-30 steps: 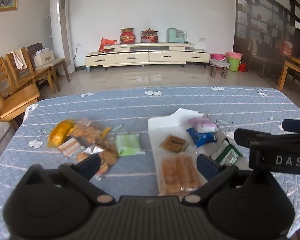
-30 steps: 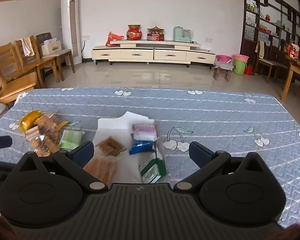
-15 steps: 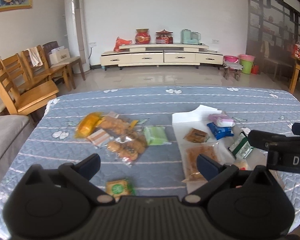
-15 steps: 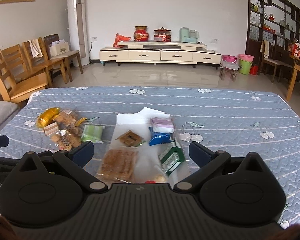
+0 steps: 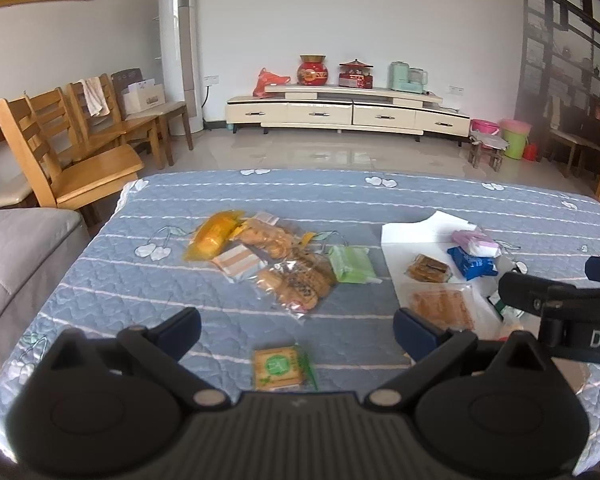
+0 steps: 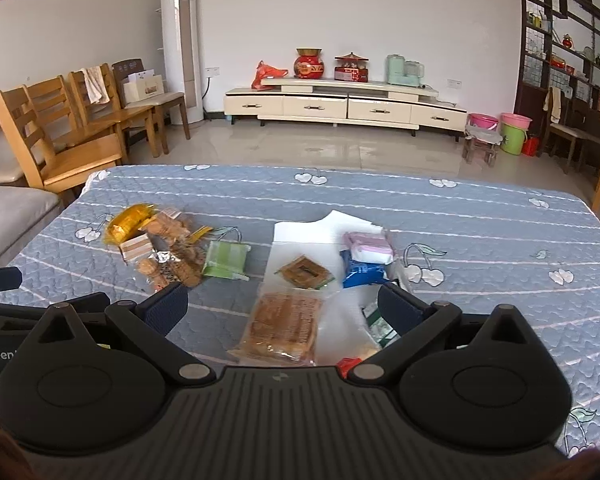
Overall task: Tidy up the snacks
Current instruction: 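Withdraw both open tools from the tray back toward the snack pile, then grasp yellow square pack with green round label using left tool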
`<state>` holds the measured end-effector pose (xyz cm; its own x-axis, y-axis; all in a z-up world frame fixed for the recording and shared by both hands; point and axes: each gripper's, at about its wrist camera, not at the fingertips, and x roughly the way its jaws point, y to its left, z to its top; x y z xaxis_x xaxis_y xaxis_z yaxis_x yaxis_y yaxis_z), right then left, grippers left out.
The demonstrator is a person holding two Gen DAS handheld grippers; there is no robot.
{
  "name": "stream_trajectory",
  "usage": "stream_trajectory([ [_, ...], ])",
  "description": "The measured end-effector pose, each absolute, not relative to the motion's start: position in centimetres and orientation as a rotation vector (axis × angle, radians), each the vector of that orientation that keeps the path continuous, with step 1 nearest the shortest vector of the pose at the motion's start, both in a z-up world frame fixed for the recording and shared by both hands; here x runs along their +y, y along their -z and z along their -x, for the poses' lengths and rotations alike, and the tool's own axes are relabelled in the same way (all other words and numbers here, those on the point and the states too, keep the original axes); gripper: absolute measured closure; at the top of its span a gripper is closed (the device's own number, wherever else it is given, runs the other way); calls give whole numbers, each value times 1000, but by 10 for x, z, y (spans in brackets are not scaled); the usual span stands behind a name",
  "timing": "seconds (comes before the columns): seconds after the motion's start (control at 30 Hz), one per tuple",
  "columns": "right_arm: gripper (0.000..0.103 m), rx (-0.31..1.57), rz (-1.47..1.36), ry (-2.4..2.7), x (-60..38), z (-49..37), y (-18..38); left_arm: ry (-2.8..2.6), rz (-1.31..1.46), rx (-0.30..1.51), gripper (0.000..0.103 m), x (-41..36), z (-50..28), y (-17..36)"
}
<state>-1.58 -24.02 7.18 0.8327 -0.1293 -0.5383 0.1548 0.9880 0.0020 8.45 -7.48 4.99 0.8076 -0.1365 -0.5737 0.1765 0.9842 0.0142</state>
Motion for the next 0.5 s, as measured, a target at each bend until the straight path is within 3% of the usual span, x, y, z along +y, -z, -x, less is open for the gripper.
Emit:
stream_trajectory([
  [0.5,0,596,-48,96,-228,-3,-52,144,-47,608,2,-50,-89,-29],
])
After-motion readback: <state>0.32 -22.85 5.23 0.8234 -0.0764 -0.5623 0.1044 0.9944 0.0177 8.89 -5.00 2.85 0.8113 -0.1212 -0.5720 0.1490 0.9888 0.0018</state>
